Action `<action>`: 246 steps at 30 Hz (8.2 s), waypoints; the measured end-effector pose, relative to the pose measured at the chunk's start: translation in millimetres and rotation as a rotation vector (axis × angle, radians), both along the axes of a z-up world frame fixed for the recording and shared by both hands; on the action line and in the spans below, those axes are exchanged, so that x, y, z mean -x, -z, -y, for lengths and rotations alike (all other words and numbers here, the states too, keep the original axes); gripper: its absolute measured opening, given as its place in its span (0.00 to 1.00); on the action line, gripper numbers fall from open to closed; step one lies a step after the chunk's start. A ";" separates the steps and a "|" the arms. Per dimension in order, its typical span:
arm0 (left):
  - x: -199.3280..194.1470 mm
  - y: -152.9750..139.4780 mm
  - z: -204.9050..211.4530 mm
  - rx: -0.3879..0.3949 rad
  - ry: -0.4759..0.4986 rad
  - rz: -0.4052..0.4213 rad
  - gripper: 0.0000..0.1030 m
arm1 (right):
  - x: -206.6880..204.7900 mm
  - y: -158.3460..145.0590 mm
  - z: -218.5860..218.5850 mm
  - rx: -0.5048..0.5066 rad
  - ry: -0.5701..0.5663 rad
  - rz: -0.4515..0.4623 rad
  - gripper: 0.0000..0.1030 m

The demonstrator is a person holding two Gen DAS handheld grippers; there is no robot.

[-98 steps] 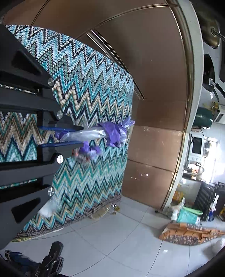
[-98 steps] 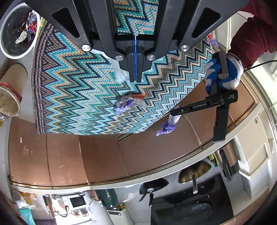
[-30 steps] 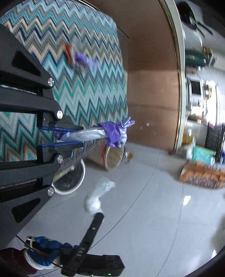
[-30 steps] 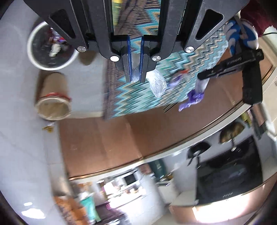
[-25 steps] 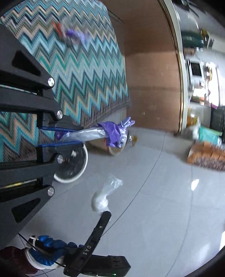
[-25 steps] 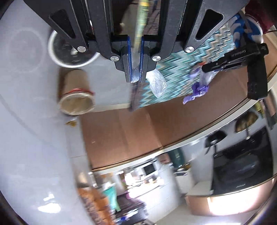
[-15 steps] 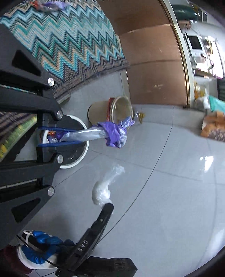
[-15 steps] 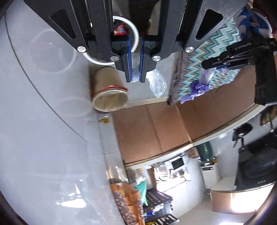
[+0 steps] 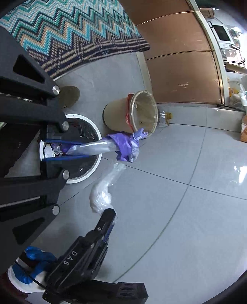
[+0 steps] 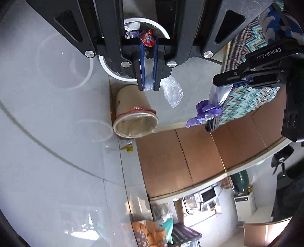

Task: Collect trash
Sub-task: 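Carry both bags to the bin and open both grippers over it, then move both tools back over the last bags on the table, then grasp the purple-tied bag with the left gripper while the right gripper grasps the clear red-tagged bag, then carry both bags to the bin and open both grippers over it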

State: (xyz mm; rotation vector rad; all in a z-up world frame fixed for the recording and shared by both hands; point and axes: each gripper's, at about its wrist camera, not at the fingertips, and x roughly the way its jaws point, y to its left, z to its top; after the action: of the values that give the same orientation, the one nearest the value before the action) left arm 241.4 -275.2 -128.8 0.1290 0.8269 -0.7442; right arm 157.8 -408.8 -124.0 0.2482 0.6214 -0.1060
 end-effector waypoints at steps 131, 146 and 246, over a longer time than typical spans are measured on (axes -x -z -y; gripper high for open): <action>-96.9 50.4 -409.7 -0.061 -0.237 -0.215 0.14 | -195.7 86.2 -387.5 -0.480 -0.905 -0.367 0.12; -54.3 -12.4 -426.8 -0.025 -0.290 -0.098 0.14 | -161.2 48.2 -345.4 -0.484 -0.889 -0.270 0.04; -37.1 54.9 63.9 -0.200 0.078 -0.140 0.17 | -30.2 35.7 30.7 -0.093 0.044 -0.071 0.06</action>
State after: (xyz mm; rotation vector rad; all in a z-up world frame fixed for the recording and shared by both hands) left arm 278.5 -339.1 -183.7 0.2918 1.0347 -0.7485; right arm 188.0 -439.5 -159.7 0.3492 0.6921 -0.1290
